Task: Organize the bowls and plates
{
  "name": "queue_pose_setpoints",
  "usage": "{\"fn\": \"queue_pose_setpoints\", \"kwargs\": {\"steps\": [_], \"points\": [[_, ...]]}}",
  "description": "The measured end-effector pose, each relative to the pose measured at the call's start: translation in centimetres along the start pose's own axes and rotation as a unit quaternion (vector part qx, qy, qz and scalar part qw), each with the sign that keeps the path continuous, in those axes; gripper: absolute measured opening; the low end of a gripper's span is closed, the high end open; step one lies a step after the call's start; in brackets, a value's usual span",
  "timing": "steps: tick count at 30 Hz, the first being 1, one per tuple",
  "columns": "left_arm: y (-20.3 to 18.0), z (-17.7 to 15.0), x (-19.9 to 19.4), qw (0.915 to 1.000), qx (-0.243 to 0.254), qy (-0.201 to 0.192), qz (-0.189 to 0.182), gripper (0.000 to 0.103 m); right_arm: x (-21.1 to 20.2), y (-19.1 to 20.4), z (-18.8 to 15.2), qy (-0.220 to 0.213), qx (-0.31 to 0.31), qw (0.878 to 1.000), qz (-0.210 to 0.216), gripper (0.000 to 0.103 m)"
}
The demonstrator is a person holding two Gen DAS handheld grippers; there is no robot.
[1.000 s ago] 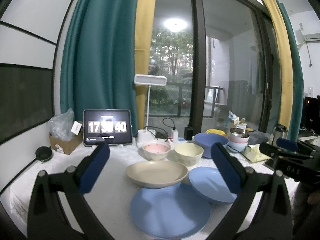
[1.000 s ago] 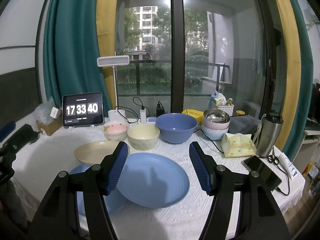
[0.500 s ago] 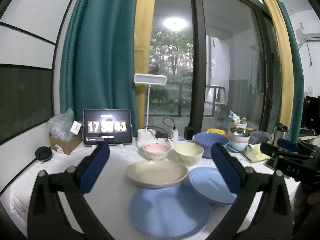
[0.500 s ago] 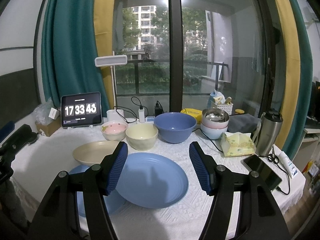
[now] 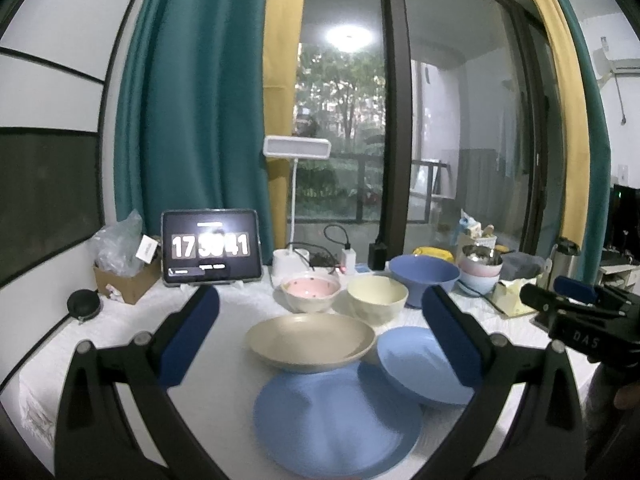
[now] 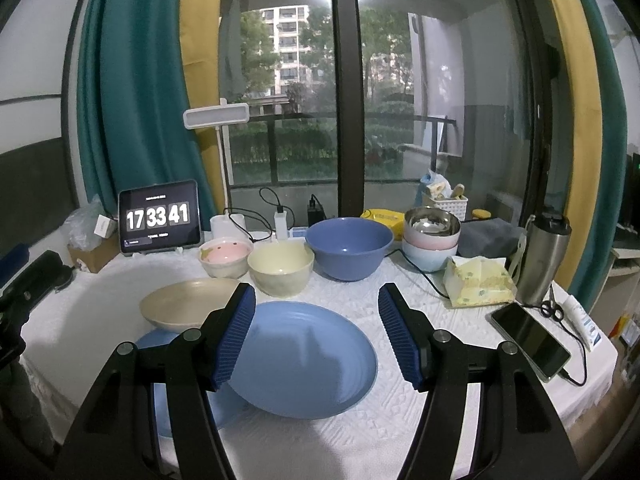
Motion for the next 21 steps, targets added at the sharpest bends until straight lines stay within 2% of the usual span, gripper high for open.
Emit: {"fn": "queue_pose_setpoints", "kwargs": {"steps": [8, 21], "points": [[-2.2, -1.5, 2.9, 0.9988, 0.017, 0.046, -0.005, 0.102, 2.3, -1.8, -0.9, 0.027, 0.023, 0.999, -0.001, 0.067], [-5.7, -5.0, 8.4, 0.9917, 0.044, 0.121, -0.004, 0.102, 7.1, -4.9, -2.8, 0.071, 0.051, 0.996, 0.012, 0.067]]}}
Point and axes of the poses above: each gripper's, at about its wrist camera, not at the fingertips, and x roughly the way its jaws point, y to its left, z to its top, the point moved 10 cm from there along x, roughly the way its jaws point, and after that the axes turned 3 degrees about y, right-handed, at the moved point
